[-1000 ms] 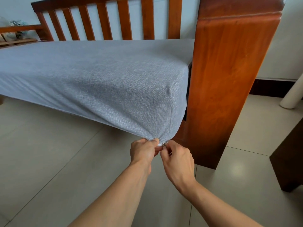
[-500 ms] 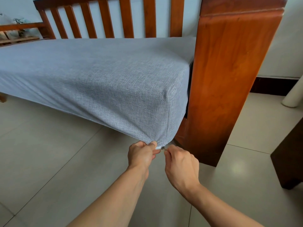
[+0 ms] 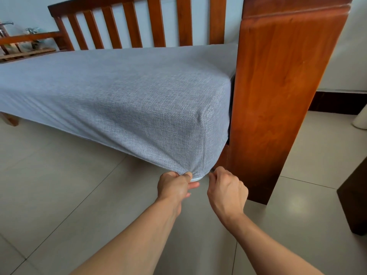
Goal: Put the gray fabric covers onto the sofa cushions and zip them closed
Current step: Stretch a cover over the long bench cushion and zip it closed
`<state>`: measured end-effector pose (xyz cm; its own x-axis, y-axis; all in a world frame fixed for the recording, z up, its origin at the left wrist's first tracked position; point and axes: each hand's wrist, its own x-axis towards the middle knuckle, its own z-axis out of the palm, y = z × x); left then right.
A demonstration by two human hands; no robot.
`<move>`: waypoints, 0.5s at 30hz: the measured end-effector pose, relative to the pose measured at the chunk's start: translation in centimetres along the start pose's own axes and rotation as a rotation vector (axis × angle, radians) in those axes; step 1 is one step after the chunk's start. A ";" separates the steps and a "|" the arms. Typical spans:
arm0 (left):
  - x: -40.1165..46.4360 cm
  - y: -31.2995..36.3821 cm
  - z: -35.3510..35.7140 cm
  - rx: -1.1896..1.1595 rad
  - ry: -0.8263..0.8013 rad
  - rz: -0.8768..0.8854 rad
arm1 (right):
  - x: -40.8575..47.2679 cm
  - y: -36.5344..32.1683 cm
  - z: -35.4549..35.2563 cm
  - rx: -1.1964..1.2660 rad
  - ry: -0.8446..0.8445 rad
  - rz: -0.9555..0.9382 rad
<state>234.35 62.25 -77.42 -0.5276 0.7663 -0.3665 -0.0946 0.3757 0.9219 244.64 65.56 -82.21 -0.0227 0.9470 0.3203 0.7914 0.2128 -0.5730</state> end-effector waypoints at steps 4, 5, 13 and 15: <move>-0.3 0.0 0.2 -0.049 0.011 -0.030 | -0.6 0.0 0.3 0.045 -0.002 0.011; -0.5 -0.1 0.3 -0.075 0.006 -0.045 | -0.8 0.2 0.4 0.063 -0.010 0.009; -1.1 -1.0 1.6 -0.162 -0.100 -0.163 | -3.0 1.2 1.0 0.170 0.044 -0.142; -1.3 -1.0 2.1 -0.132 -0.062 -0.172 | -2.9 1.3 0.9 0.169 0.064 -0.166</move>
<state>236.89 61.95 -78.14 -0.4415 0.7291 -0.5230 -0.2906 0.4352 0.8521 245.23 63.33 -84.55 -0.1009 0.8795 0.4652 0.6662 0.4070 -0.6249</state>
